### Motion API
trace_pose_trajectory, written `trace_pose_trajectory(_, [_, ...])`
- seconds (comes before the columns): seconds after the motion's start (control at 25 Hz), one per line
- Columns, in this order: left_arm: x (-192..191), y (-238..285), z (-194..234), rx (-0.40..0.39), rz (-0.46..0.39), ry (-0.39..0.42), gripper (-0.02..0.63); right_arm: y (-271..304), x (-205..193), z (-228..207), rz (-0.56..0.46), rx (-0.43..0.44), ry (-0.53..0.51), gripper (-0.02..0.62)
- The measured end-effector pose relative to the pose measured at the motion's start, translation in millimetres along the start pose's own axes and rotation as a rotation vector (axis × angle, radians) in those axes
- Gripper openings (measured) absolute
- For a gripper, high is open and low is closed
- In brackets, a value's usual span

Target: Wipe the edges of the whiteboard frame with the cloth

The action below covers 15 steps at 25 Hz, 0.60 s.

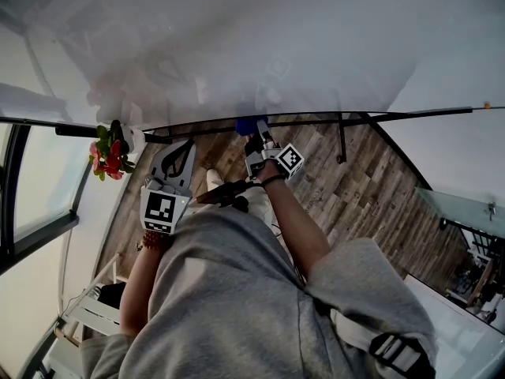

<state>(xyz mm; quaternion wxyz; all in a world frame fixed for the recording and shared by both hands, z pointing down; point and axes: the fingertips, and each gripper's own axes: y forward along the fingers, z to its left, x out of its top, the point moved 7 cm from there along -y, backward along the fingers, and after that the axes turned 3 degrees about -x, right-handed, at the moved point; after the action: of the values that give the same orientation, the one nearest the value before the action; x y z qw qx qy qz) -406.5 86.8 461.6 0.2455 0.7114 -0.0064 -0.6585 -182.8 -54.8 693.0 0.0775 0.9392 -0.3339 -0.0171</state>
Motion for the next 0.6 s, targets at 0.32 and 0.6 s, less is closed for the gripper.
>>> trace_pose_trajectory(0.32, [-6, -15, 3, 0.036, 0.007, -0.012, 0.012, 4, -15, -1, 0.018, 0.011, 0.021, 0.080])
trace_pose_trajectory(0.6, [-16, -30, 5, 0.065, 0.007, -0.028, 0.012, 9, -30, -2, 0.053, 0.021, 0.023, 0.080])
